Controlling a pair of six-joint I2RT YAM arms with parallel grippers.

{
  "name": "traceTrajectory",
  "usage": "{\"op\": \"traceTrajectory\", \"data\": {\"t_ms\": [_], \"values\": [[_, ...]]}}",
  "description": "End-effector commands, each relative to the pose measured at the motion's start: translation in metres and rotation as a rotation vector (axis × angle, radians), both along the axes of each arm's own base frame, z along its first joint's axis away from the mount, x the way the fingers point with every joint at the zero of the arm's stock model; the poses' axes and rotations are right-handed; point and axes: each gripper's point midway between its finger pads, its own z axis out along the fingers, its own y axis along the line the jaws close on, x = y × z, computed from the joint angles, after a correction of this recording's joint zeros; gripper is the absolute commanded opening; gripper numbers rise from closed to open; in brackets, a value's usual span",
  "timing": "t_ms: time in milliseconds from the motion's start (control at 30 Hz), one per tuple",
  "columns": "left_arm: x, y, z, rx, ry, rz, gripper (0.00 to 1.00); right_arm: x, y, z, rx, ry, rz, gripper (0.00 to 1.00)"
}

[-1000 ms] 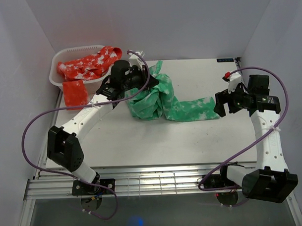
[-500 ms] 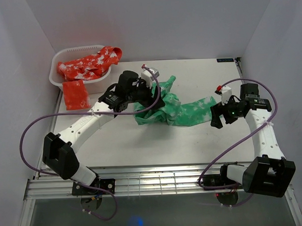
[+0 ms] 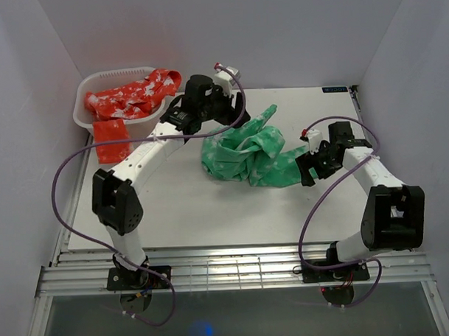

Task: Fold and stack the trousers
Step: Move the trousers to the center of the board, then flatten the trousers out

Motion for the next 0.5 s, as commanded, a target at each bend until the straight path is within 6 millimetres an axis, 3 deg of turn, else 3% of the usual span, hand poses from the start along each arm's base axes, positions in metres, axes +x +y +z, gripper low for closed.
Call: {"op": "traceTrajectory", "data": {"t_ms": [0, 33, 67, 100, 133, 167, 233, 267, 333, 367, 467], "values": [[0.029, -0.013, -0.032, 0.030, 0.083, 0.048, 0.77, 0.026, 0.013, -0.007, -0.029, -0.055, 0.005, 0.97], [0.034, -0.015, -0.040, 0.048, 0.110, 0.058, 0.73, 0.026, 0.009, -0.014, -0.061, -0.049, -0.002, 0.97], [0.037, -0.019, -0.063, 0.066, 0.161, 0.048, 0.60, 0.026, 0.007, -0.021, -0.081, -0.032, -0.003, 0.99], [0.033, -0.022, -0.068, 0.070, 0.175, 0.019, 0.51, 0.024, 0.003, -0.034, -0.105, 0.007, -0.004, 1.00], [0.029, -0.024, -0.068, 0.064, 0.177, -0.011, 0.42, 0.021, -0.007, -0.040, -0.154, 0.033, -0.020, 0.92], [0.010, -0.026, -0.062, 0.035, 0.186, -0.080, 0.30, 0.019, -0.013, -0.044, -0.172, 0.051, -0.023, 0.90], [-0.008, -0.027, -0.043, -0.020, 0.132, -0.148, 0.21, 0.019, -0.016, -0.037, -0.140, 0.034, -0.031, 0.89], [-0.033, -0.017, -0.041, -0.032, 0.126, -0.181, 0.18, 0.026, -0.027, -0.019, -0.109, -0.014, -0.076, 0.90], [-0.065, -0.018, -0.035, -0.038, 0.060, -0.279, 0.11, 0.035, -0.020, 0.007, -0.011, -0.060, -0.078, 0.91], [-0.079, -0.016, -0.038, -0.021, 0.046, -0.310, 0.10, 0.053, -0.024, 0.036, 0.017, -0.124, -0.105, 0.91], [-0.139, -0.017, -0.070, 0.065, 0.050, -0.441, 0.09, 0.060, -0.009, 0.082, 0.123, -0.154, -0.084, 0.92]]}}
